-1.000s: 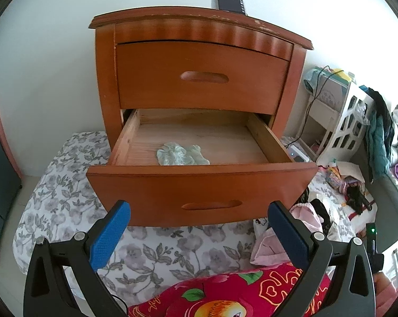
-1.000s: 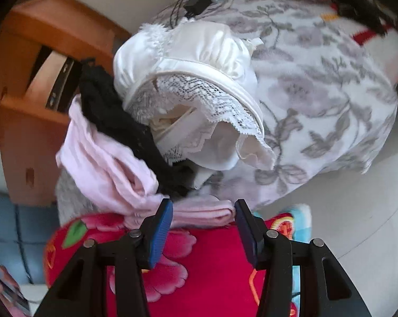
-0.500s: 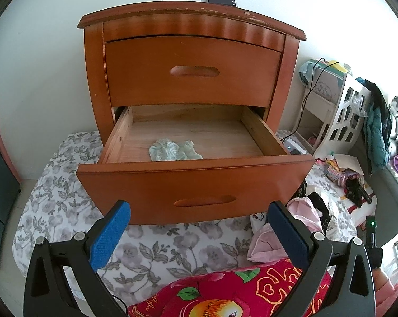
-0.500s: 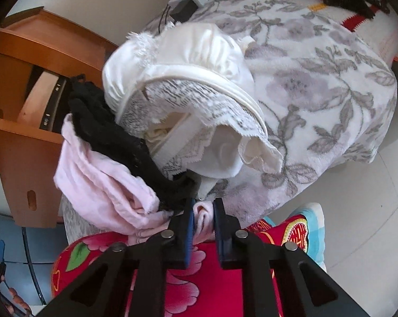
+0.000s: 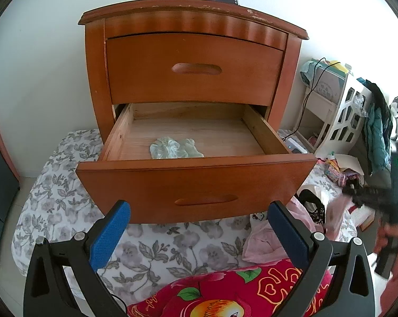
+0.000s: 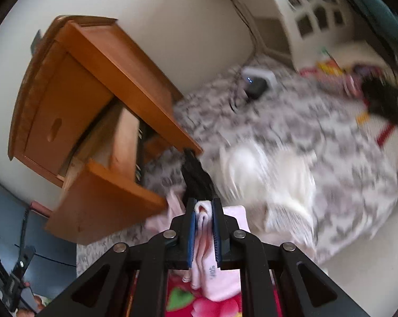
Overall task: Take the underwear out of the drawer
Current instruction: 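Lower the pink sock onto the pile of clothes and open the right tool, then move the right tool back into the drawer toward the pale green lace cloth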
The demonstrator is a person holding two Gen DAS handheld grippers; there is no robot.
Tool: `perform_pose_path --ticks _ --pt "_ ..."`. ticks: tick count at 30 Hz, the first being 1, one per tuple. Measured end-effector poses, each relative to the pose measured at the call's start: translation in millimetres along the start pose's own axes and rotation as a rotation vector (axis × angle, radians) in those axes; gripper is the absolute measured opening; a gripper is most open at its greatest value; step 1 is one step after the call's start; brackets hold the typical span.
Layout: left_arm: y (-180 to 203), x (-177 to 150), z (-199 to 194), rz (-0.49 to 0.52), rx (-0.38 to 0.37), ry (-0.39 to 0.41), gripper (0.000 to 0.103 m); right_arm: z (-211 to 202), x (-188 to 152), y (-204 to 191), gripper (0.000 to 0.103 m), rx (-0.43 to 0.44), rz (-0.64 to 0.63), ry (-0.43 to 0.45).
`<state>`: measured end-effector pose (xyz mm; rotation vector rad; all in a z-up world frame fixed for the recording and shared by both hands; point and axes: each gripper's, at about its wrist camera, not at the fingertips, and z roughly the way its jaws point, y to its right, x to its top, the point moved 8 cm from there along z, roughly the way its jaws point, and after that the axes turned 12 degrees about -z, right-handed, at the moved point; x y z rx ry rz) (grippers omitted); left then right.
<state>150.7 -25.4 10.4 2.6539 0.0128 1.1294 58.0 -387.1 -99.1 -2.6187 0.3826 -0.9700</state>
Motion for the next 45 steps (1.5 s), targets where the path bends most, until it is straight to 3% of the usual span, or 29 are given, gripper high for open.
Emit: perform_pose_path --ticks 6,11,22,23,25,29,31,35,40,45 --pt "-4 2 -1 -0.009 0.005 0.006 0.103 25 34 -21 0.012 -0.093 -0.131 -0.021" --pt "-8 2 4 -0.016 0.012 -0.002 0.103 46 33 -30 0.013 -0.096 -0.172 -0.074" --pt "-10 0 8 -0.016 0.013 -0.014 0.103 48 58 -46 0.018 -0.121 -0.227 -0.066" --pt "-10 0 9 -0.017 0.013 -0.014 0.103 48 56 -46 0.020 -0.127 -0.229 -0.074" --pt "-12 0 10 -0.021 0.014 -0.015 0.103 47 54 -45 0.036 -0.132 -0.238 -0.081" --pt "-13 1 10 -0.028 0.016 -0.013 0.103 38 52 -46 0.045 -0.169 -0.294 -0.083" --pt "-14 1 10 -0.030 0.016 -0.013 0.103 33 51 -47 0.059 -0.184 -0.320 -0.087" --pt "-16 2 10 -0.031 0.023 -0.009 0.103 23 48 -49 0.069 -0.204 -0.370 -0.085" --pt "-23 5 9 -0.058 0.037 0.013 0.103 15 44 -49 0.103 -0.215 -0.406 -0.089" --pt "-28 5 9 -0.076 0.043 0.016 0.103 8 40 -53 0.103 -0.222 -0.437 -0.085"
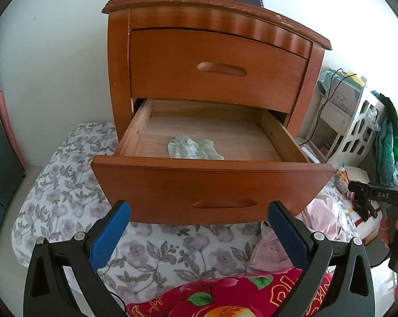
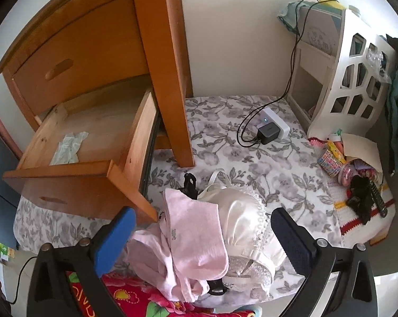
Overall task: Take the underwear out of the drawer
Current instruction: 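Move the right tool back into the drawer toward the pale green lace cloth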
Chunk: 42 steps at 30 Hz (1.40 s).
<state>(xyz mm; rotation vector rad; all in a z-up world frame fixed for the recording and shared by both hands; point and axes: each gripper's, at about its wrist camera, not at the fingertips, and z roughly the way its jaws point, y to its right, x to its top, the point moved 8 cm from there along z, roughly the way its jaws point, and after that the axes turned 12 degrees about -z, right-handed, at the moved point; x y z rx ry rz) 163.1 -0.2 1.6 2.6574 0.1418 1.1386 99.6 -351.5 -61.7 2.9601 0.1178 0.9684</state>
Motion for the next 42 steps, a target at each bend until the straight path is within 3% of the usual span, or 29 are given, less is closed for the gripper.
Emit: perform_pose_path --ticks 10,20,28,33,42 --pt "-7 1 2 -0.023 -0.006 0.004 0.103 -32 23 -26 0.103 0.020 -0.059 0.059" --pt "-32 8 -1 -0.077 -0.017 0.033 0.103 -67 73 -102 0.103 0.123 -0.193 0.121" --pt "-51 13 1 -0.103 -0.018 0.051 0.103 -63 102 -168 0.103 0.196 -0.282 0.091" --pt "-52 16 1 -0.091 -0.058 0.092 0.103 -48 123 -207 0.103 0.246 -0.301 0.060" --pt "-70 17 17 -0.146 -0.070 0.090 0.103 31 130 -259 0.103 0.286 -0.330 -0.129"
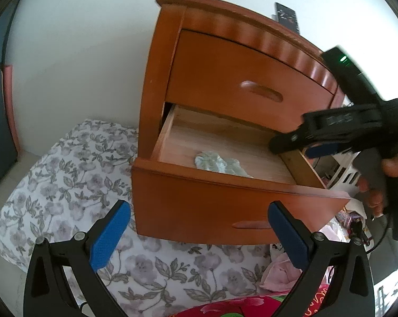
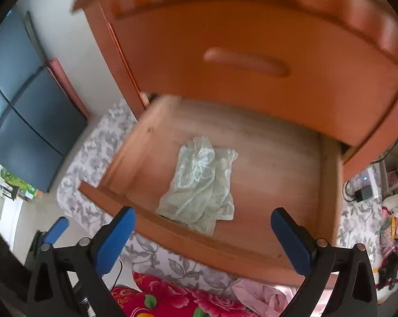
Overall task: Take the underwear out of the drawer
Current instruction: 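Move the right tool back into the drawer toward the pale green lace cloth, then close the right tool on the pale green lace cloth and lift it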
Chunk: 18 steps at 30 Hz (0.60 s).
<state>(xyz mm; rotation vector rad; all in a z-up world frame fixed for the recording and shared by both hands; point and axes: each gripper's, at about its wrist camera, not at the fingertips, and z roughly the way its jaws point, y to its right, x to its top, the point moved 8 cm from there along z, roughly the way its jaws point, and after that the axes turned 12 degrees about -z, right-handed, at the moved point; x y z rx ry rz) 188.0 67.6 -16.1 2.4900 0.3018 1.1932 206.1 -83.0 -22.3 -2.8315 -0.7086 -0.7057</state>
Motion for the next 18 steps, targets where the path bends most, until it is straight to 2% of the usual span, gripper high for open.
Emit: perform_pose_path --ticks 5,11,17,18 --pt "-8 1 6 -0.012 -0.007 0.004 0.103 44 3 6 0.103 0.042 0.071 -0.086" --pt "-11 -1 15 -0.026 -0.024 -0.019 0.103 85 0 18 0.097 0.035 0.144 -0.187" --pt "-16 -3 20 -0.039 -0.027 -0.034 0.103 112 -2 24 0.079 0.029 0.177 -0.254" --pt "-17 -3 21 -0.041 -0.026 -0.036 0.103 115 -3 25 0.073 0.030 0.181 -0.263"
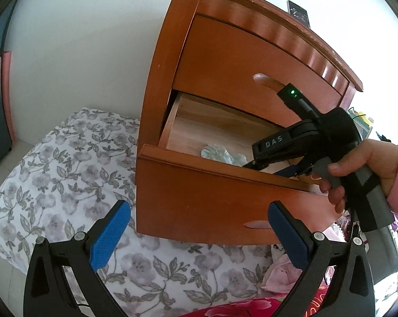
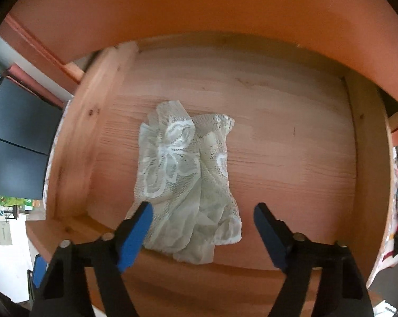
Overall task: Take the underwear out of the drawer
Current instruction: 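Close the right tool on the pale green lace cloth and lift it, then carry the pale green lace cloth over the clothes pile with the right tool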
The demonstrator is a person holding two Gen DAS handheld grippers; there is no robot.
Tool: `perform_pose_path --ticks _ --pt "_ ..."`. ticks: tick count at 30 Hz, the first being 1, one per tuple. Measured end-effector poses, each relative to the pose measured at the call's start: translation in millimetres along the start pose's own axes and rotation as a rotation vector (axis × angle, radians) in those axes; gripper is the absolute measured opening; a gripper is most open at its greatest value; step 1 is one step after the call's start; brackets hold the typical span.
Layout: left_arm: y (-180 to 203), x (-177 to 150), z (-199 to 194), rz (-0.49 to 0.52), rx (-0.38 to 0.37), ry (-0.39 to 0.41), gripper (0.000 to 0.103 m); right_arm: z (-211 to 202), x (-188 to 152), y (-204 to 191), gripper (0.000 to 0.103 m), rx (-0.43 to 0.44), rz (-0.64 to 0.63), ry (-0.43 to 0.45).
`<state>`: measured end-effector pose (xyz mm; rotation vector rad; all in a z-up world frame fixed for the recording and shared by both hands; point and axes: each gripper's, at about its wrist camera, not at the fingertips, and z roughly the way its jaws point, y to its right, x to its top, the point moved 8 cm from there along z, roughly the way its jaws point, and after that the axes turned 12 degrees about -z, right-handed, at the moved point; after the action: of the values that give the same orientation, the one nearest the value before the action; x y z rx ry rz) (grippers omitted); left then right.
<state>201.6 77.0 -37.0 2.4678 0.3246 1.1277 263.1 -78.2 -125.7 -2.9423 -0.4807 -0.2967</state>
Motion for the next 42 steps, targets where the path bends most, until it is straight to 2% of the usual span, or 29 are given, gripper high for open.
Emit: perform_pose_path --ticks 4,5,7,8,10,11,19,25,32,42 --pt "-3 0 1 -0.006 0.002 -0.005 0.103 14 0 1 0.051 -0.006 0.013 -0.043" --pt "-3 -1 2 -0.007 0.003 -0.008 0.103 16 1 1 0.049 -0.007 0.013 -0.046" --pt "-4 -1 2 -0.011 0.003 -0.012 0.103 19 1 1 0.033 -0.014 0.007 -0.051" --pt "-4 -1 3 -0.013 0.003 -0.013 0.103 19 2 1 0.029 -0.017 0.006 -0.050" --pt "-5 0 3 -0.015 0.003 -0.015 0.103 19 2 1 0.011 -0.017 0.001 -0.043" --pt "-5 0 3 -0.015 0.004 -0.015 0.103 18 2 1 0.009 -0.018 -0.002 -0.036" --pt "-5 0 0 -0.031 0.003 -0.026 0.103 -8 1 -9 0.006 -0.025 -0.050 0.049" --pt "-4 3 -7 -0.043 0.012 -0.025 0.103 -52 -3 -17 0.006 -0.006 -0.066 0.142" --pt "1 8 -24 -0.043 0.019 -0.006 0.103 -131 -6 -19 0.006 0.021 -0.072 0.294" --pt "25 13 -52 -0.005 0.007 0.024 0.103 -254 -30 0 0.006 -0.006 -0.050 0.499"
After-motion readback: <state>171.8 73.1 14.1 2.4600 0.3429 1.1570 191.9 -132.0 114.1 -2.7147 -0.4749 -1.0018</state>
